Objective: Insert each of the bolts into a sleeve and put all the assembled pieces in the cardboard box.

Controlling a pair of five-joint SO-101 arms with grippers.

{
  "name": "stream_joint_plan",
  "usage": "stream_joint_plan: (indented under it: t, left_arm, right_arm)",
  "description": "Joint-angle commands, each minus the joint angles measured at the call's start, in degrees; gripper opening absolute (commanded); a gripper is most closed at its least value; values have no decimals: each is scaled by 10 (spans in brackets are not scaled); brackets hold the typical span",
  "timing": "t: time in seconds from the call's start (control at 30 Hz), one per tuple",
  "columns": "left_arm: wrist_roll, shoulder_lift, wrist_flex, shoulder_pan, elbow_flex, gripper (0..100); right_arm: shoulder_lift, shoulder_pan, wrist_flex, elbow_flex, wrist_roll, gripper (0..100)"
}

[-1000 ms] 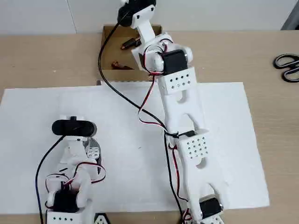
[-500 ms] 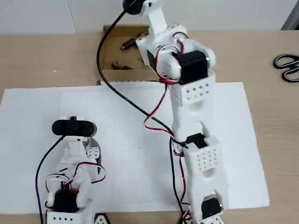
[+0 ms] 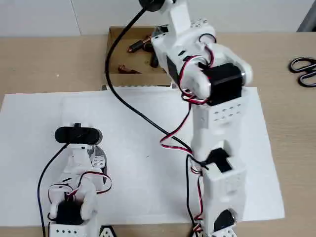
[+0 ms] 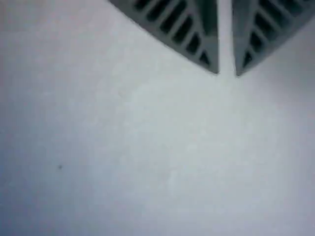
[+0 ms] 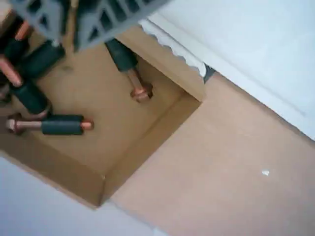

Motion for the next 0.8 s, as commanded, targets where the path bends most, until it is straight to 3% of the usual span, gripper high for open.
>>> stream_joint_plan:
  t: [0.0,0.33,0.77]
  left_arm:
    - [2,-4,0,-4,-5,6]
    - [2,-4,0,-4,-5,6]
    - [2,-4,0,-4,-5,6]
  right_arm:
    - [-106,18,4,86,-9,3]
    - [-360,22,-1,420,-13,3]
    - [-655,87,-14,804,-113,3]
